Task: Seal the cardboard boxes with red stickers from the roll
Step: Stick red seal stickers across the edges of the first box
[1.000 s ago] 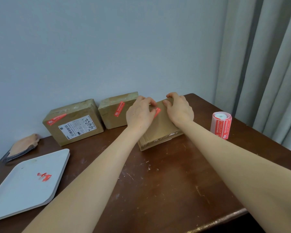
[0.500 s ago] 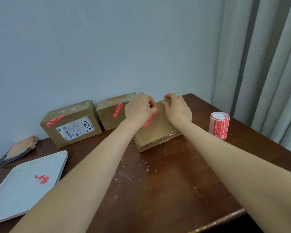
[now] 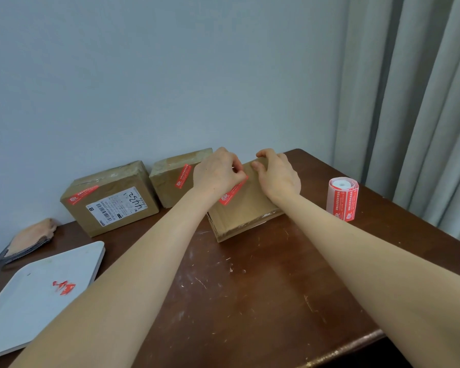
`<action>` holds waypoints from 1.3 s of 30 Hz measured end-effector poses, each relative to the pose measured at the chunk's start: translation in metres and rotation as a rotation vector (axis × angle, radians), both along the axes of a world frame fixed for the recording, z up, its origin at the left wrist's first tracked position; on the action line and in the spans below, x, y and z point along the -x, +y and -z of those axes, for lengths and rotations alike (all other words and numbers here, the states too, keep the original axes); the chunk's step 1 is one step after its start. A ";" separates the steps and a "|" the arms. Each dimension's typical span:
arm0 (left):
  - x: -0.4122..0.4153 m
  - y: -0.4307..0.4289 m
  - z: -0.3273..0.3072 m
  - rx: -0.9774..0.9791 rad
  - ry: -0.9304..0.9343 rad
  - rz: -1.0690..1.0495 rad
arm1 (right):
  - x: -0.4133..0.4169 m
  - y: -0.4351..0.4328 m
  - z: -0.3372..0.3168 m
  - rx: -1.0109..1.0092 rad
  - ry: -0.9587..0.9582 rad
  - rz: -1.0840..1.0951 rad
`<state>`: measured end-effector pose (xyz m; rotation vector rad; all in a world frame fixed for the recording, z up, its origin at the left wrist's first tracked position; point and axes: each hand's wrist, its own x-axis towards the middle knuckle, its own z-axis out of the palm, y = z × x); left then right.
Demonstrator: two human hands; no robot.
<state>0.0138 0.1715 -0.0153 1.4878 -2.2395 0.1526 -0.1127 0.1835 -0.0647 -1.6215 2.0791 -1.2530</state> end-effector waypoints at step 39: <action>-0.014 -0.001 0.003 -0.094 0.106 0.167 | 0.011 0.010 0.001 0.006 -0.066 -0.168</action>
